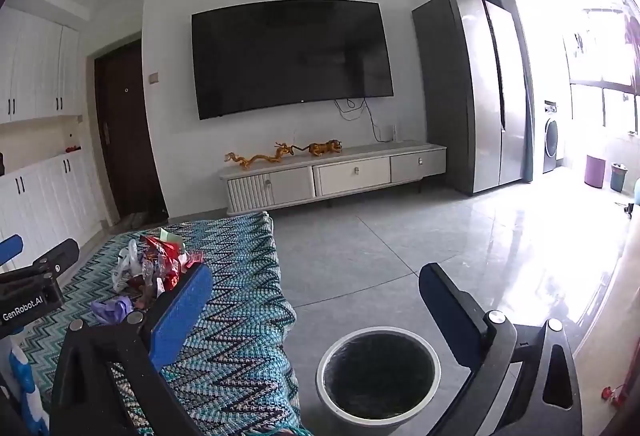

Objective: Collect trash
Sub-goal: 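Move both tools toward the trash pile on the zigzag rug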

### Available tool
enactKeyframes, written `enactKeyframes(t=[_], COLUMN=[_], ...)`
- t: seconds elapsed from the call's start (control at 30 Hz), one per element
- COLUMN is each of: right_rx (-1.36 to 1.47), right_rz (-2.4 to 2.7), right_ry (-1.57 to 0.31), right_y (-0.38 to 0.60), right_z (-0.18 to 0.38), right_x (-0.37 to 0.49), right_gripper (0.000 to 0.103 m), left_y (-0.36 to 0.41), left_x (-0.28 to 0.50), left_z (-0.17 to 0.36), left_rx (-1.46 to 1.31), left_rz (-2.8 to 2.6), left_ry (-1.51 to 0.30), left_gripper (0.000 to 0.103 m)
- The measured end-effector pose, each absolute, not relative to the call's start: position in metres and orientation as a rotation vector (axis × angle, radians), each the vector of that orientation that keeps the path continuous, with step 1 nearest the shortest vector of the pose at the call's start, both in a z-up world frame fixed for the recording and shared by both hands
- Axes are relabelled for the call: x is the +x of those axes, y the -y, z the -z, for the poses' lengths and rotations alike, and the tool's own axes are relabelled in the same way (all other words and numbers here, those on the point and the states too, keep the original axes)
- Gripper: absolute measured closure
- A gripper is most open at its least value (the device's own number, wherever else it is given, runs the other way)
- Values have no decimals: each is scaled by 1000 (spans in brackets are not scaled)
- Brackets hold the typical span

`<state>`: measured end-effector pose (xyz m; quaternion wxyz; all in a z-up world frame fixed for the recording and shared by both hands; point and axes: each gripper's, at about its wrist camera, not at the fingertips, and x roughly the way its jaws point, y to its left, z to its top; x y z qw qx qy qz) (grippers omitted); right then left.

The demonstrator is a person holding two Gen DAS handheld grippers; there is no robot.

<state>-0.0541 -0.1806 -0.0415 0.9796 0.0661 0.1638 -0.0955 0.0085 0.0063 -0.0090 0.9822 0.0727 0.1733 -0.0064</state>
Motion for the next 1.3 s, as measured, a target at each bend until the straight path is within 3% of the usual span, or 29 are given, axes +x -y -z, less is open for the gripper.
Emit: enactKeyframes(t=[0.57,1.07,1.3], right_rx=[116,160,154], right_rz=[104,51,-55], right_ry=[-378,-417,-500], right_y=[159,159,136], right_z=[40,9,25], right_x=[-34,-1,36], right_gripper=[0,0,18], left_y=[-32,-128,-131], left_x=[29,75,109], left_z=[6,-33,22], left_rx=[150,39,32], left_rz=[-4,2,154], left_ry=[-386,-403,-567], left_gripper=[0,0,0])
